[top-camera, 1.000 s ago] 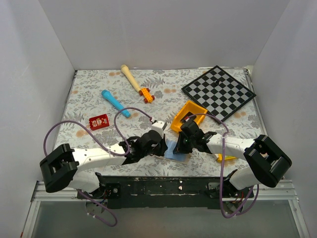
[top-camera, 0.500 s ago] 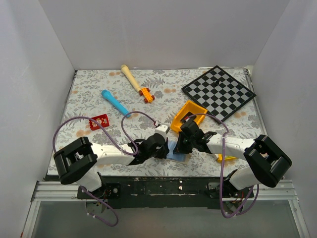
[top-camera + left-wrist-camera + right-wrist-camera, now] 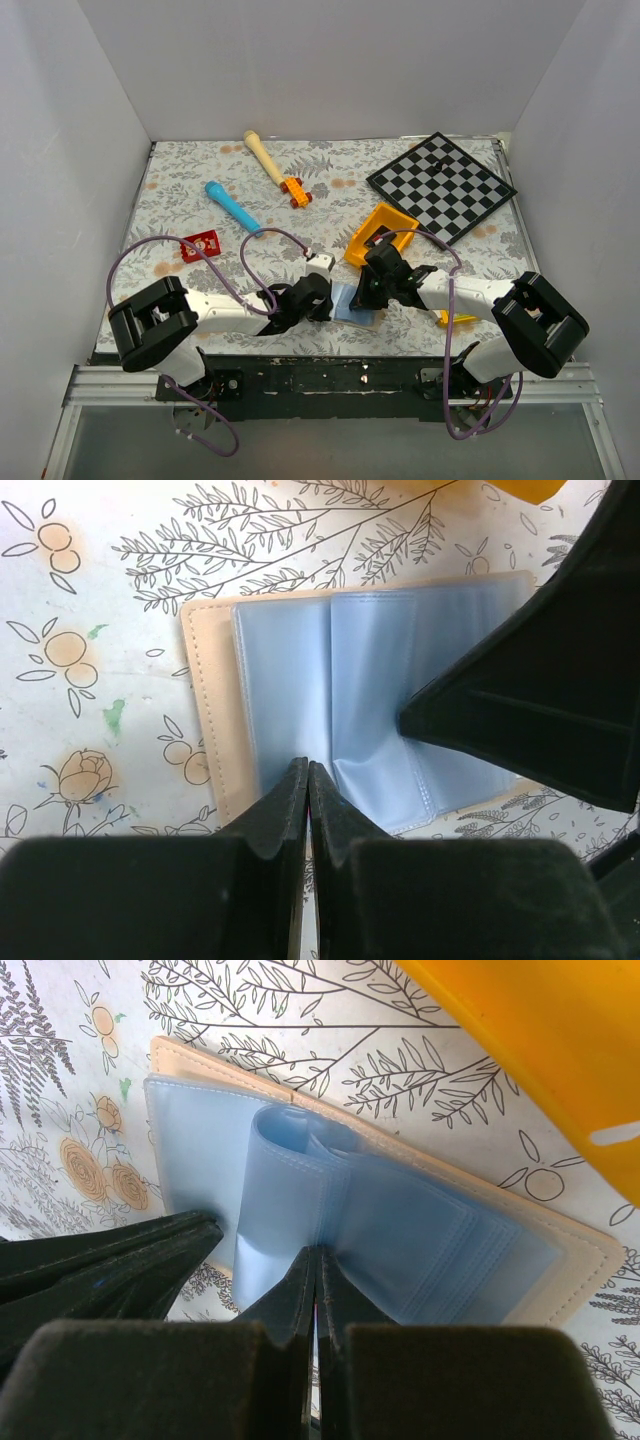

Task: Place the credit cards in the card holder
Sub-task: Open the card holder at the center of the board.

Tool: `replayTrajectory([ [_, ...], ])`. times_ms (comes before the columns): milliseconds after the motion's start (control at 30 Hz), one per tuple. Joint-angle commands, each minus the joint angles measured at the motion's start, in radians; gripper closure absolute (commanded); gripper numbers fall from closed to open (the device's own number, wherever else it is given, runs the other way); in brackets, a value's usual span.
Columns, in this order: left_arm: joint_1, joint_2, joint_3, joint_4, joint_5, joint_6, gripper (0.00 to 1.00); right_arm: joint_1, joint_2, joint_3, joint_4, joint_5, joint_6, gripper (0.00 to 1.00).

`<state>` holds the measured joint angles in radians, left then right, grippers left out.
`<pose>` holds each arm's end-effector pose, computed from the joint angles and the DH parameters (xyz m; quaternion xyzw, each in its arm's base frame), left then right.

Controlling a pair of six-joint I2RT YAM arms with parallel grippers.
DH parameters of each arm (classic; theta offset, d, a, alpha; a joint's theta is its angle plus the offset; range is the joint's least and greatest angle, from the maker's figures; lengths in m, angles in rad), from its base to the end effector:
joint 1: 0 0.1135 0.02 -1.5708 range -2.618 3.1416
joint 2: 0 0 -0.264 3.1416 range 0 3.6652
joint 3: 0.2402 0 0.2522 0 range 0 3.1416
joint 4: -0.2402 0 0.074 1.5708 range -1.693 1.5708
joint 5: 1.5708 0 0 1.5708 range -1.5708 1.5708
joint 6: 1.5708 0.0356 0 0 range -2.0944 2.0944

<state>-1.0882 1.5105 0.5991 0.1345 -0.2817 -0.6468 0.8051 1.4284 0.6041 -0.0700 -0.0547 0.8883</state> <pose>0.1381 -0.2423 0.1443 0.1469 0.9028 -0.2082 0.3463 0.1798 0.1899 0.1503 0.0302 0.9425 0.2656 0.2004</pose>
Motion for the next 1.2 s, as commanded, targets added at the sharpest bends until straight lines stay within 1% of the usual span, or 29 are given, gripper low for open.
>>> replayTrajectory([
  [0, -0.001, -0.015, -0.012, -0.01, -0.043, 0.001, 1.0, 0.008, 0.055, -0.035, -0.059, 0.036, -0.005, 0.99],
  [133, -0.001, 0.013, -0.013, -0.012, -0.036, -0.005, 1.0, 0.008, 0.018, -0.021, -0.099, 0.038, -0.005, 0.99],
  [233, 0.001, 0.037, -0.007, -0.012, -0.027, -0.007, 1.0, 0.012, -0.074, 0.012, -0.178, 0.05, -0.006, 0.99],
  [267, -0.001, 0.043, -0.009, -0.012, -0.025, -0.008, 1.0, 0.014, -0.113, 0.026, -0.223, 0.093, -0.009, 0.99],
  [367, -0.001, 0.054, -0.002, -0.012, -0.024, -0.011, 1.0, 0.014, -0.218, 0.089, -0.309, 0.13, -0.025, 0.99],
  [500, -0.001, 0.068, 0.004, -0.01, -0.02, -0.014, 1.0, 0.014, -0.281, 0.177, -0.361, 0.151, -0.058, 0.99],
  [600, -0.001, 0.074, 0.004, -0.006, -0.02, -0.014, 1.0, 0.014, -0.261, 0.233, -0.355, 0.132, -0.086, 0.99],
  [800, -0.001, 0.077, -0.002, -0.001, -0.016, -0.017, 1.0, 0.016, -0.097, 0.315, -0.297, 0.078, -0.101, 0.99],
  [900, -0.001, 0.076, -0.002, -0.001, -0.013, -0.02, 1.0, 0.014, -0.043, 0.348, -0.265, 0.062, -0.098, 0.99],
  [1033, -0.001, 0.077, 0.004, -0.001, -0.008, -0.017, 1.0, 0.014, 0.029, 0.41, -0.266, 0.062, -0.104, 0.99],
  [1067, -0.001, 0.076, 0.005, -0.001, -0.008, -0.016, 1.0, 0.014, 0.041, 0.421, -0.263, 0.029, -0.106, 0.99],
  [1167, -0.001, 0.073, 0.008, -0.004, -0.011, -0.011, 1.0, 0.016, 0.075, 0.451, -0.264, -0.002, -0.111, 0.99],
])
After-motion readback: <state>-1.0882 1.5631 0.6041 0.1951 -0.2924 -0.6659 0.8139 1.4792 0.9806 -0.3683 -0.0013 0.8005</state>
